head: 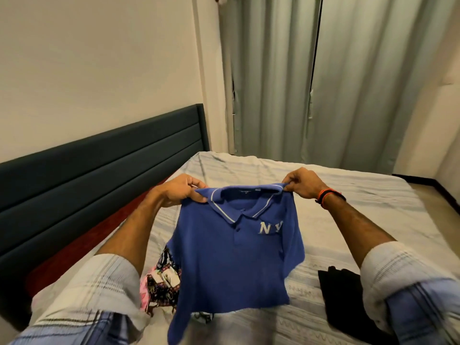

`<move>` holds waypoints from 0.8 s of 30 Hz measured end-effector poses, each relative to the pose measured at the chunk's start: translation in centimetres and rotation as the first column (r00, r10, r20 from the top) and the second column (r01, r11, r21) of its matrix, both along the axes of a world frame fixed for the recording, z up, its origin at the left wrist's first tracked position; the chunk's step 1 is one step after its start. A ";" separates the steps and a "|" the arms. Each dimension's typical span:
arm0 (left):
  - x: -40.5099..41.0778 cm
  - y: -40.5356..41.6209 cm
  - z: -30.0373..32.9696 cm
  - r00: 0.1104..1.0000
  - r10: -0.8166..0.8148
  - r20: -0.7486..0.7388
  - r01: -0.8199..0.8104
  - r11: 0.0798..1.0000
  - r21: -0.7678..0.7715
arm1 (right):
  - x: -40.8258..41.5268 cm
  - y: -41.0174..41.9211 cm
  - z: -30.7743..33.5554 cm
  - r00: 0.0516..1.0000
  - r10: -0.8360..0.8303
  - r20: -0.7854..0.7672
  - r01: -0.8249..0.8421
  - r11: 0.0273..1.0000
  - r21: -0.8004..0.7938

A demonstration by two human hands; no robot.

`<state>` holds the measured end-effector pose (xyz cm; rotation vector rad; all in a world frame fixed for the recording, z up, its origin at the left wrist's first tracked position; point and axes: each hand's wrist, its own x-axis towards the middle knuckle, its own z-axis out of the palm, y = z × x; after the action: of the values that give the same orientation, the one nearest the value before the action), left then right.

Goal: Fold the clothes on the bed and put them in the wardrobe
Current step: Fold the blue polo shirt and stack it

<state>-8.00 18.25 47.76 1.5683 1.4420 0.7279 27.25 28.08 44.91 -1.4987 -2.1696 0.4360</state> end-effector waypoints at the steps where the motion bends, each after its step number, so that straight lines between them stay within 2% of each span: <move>1: -0.2 0.0 0.2 1.000 -0.007 0.017 0.007 1.000 -0.013 | -0.2 -0.1 -0.2 0.999 -0.011 -0.048 0.010 1.000 -0.015; 3: -0.5 0.2 0.1 0.999 0.026 0.030 -0.026 1.000 0.011 | -0.9 -0.5 -0.7 0.992 -0.036 -0.124 0.032 0.999 -0.031; 7: -0.3 1.4 -0.7 0.971 0.241 0.010 -0.235 0.937 0.257 | -2.8 -0.7 -2.4 0.973 -0.088 -0.214 0.085 0.996 -0.023; 10: 0.0 2.1 -0.8 0.943 0.325 -0.064 -0.275 0.876 0.395 | -3.9 -0.8 -3.9 0.950 -0.115 -0.291 0.102 0.993 -0.059; 13: 0.5 2.1 -0.8 0.914 0.386 -0.123 -0.292 0.838 0.460 | -4.5 -1.2 -5.0 0.947 -0.079 -0.312 0.048 0.993 -0.104; 17: 0.2 1.9 -1.0 0.867 0.492 -0.080 -0.381 0.757 0.532 | -4.3 -1.9 -5.6 0.927 0.045 -0.372 -0.072 0.996 -0.058; 20: -0.5 1.9 -1.3 0.846 0.530 -0.061 -0.423 0.735 0.530 | -3.6 -1.7 -5.6 0.939 0.133 -0.317 -0.168 0.982 -0.086; 22: -0.6 1.9 -1.4 0.856 0.511 -0.082 -0.397 0.750 0.529 | -3.5 -1.6 -5.5 0.957 0.087 -0.277 -0.096 0.995 -0.020; 24: -0.7 1.8 -1.5 0.870 0.474 -0.134 -0.345 0.780 0.522 | -3.4 -1.6 -5.0 0.950 -0.016 -0.311 0.049 0.994 0.100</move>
<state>-8.70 20.10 46.29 1.7832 1.9474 1.2635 23.81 26.43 39.88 -1.3087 -1.8893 0.5001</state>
